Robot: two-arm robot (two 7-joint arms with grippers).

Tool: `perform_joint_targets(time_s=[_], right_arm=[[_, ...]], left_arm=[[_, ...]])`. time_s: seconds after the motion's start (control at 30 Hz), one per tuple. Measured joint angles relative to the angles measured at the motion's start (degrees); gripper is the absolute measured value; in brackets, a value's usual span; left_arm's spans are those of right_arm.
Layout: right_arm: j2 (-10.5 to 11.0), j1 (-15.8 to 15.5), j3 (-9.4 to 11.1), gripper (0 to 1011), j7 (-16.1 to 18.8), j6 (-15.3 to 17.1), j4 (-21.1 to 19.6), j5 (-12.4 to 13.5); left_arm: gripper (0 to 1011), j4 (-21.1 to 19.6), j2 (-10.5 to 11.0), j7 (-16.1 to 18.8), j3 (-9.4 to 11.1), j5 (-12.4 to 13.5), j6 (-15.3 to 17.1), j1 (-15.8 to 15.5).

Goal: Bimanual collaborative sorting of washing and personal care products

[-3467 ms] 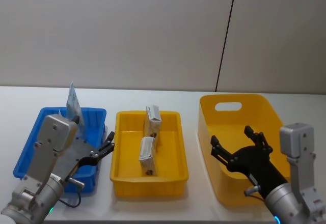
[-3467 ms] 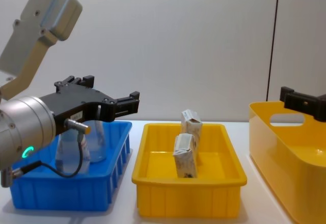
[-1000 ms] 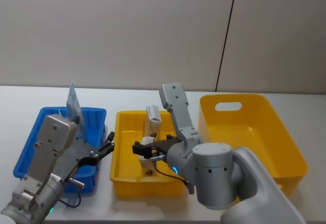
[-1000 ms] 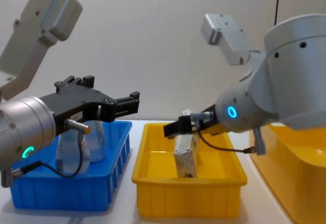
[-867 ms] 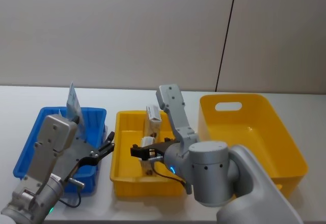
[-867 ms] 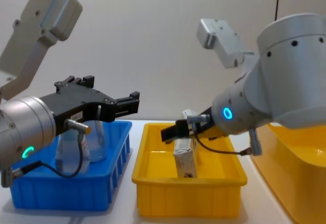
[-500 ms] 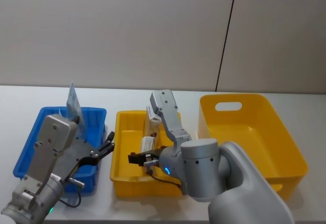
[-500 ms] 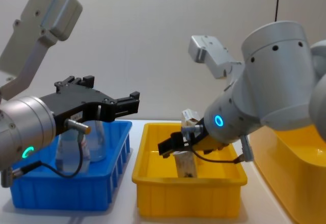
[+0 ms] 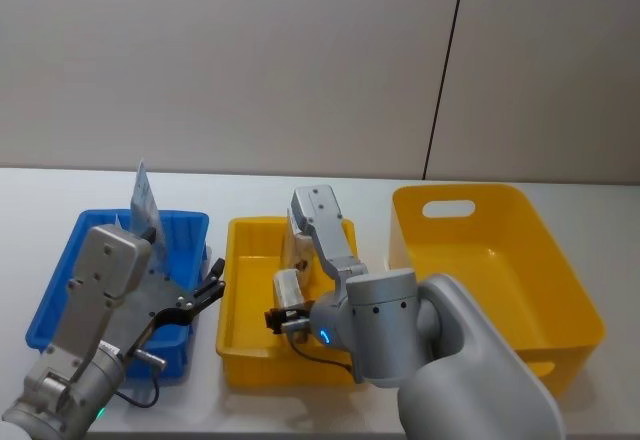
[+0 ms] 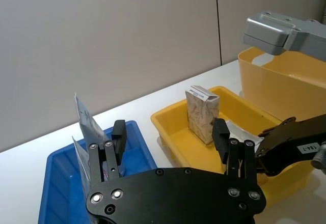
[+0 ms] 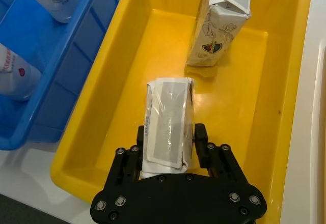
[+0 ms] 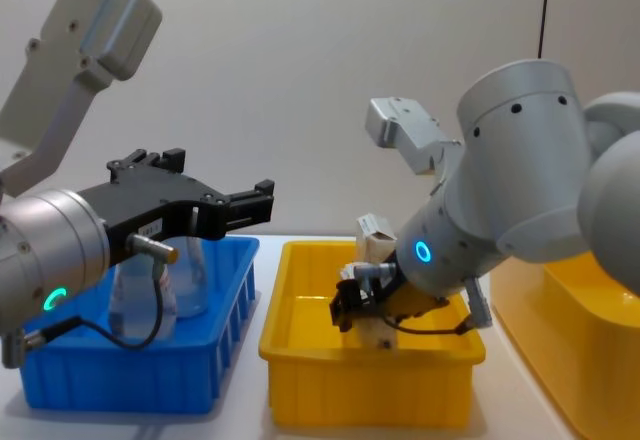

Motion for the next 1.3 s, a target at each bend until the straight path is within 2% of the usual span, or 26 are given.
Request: perform_joint_targets(time_s=[0.1, 0.27, 0.6, 0.97, 1.3], right_arm=[[-0.1, 0.2, 0.1, 455, -0.1, 0.0, 0.4, -0.2], [0.0, 0.2, 0.1, 370, -0.2, -0.6, 0.2, -0.7], [1.2, -1.0, -0.5, 370, -0.4, -3.2, -3.7, -2.2], [3.4, -3.5, -0.8, 370, -1.1, -6.8, -11.4, -4.3], [6.1, -7.0, 1.0, 370, -3.2, -9.4, -20.2, -6.3]], left_arm=[[1001, 0.0, 0.0, 0.0, 0.0, 0.0, 0.0, 0.0], [1001, 0.0, 0.0, 0.0, 0.0, 0.0, 0.0, 0.0], [1001, 0.0, 0.0, 0.0, 0.0, 0.0, 0.0, 0.0], [1001, 0.0, 0.0, 0.0, 0.0, 0.0, 0.0, 0.0], [1001, 0.0, 0.0, 0.0, 0.0, 0.0, 0.0, 0.0]])
